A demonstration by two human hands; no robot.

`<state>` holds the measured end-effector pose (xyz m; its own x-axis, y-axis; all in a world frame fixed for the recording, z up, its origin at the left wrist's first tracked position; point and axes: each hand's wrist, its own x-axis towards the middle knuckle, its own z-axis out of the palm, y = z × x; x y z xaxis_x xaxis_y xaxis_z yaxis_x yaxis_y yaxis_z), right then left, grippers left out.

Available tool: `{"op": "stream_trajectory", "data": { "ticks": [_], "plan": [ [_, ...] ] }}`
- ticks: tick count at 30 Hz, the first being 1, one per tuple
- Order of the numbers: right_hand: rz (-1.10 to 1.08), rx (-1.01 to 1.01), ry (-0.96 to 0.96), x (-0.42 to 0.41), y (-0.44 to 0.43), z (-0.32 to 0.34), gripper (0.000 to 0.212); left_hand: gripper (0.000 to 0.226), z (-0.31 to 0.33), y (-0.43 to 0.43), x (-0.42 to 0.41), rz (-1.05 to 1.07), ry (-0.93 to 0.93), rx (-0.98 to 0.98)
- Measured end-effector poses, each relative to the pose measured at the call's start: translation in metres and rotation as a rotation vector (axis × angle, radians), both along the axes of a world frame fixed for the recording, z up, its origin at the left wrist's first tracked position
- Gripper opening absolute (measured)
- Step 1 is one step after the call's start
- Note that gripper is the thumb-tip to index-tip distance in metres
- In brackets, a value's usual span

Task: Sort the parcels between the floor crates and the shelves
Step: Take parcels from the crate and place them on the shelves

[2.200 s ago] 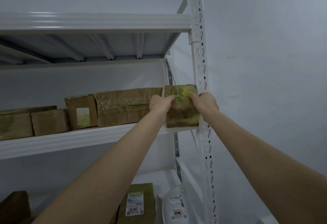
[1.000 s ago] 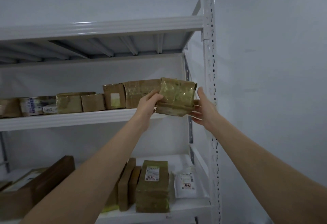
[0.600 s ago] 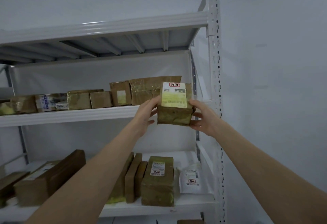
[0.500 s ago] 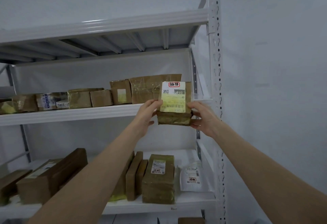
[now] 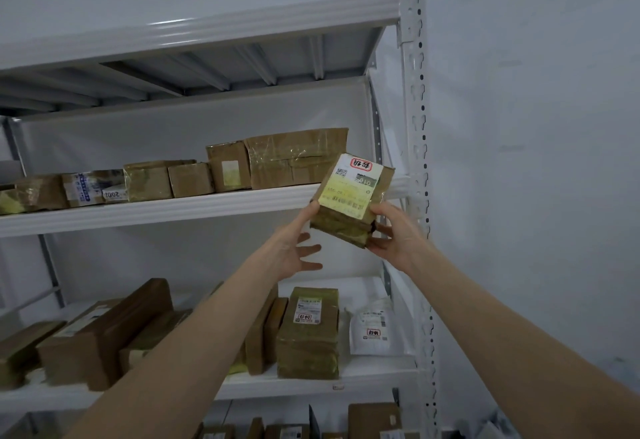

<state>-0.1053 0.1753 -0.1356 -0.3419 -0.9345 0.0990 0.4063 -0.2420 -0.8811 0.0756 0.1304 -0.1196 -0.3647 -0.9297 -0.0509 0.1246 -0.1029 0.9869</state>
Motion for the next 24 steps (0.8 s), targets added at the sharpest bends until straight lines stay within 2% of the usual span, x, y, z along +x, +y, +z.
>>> {"op": "stream_trajectory", "data": {
  "ticks": [3,5,9,11,13,16,20,22,24],
  "plan": [
    [0.03,-0.019,-0.005,0.006,-0.001,-0.006,0.03,0.088,-0.007,0.012,-0.01,-0.085,0.013,0.045],
    [0.057,-0.021,0.022,0.01,-0.001,-0.01,0.036,0.087,-0.009,0.016,-0.015,-0.075,0.012,0.046],
    [0.11,0.039,0.086,0.009,-0.001,-0.011,0.089,0.056,-0.01,0.011,-0.014,-0.026,0.1,0.065],
    [0.114,0.05,0.123,0.01,0.0,-0.01,0.103,0.04,-0.011,0.008,-0.012,-0.019,0.129,0.051],
    [0.023,0.066,0.215,0.011,0.0,-0.01,0.111,0.039,-0.01,0.006,-0.009,0.014,0.111,0.024],
    [-0.102,0.021,0.268,0.004,0.001,-0.012,0.115,0.047,-0.012,0.0,0.004,0.032,-0.014,-0.021],
    [-0.071,0.062,0.413,-0.002,0.007,-0.02,0.097,0.026,-0.016,-0.013,0.026,0.014,-0.128,-0.022],
    [-0.128,0.082,0.542,-0.002,0.008,-0.028,0.096,0.022,-0.018,-0.018,0.035,0.0,-0.159,-0.022],
    [-0.126,0.09,0.573,-0.002,0.008,-0.036,0.095,0.017,-0.02,-0.02,0.039,0.001,-0.191,-0.032]
  ]
}}
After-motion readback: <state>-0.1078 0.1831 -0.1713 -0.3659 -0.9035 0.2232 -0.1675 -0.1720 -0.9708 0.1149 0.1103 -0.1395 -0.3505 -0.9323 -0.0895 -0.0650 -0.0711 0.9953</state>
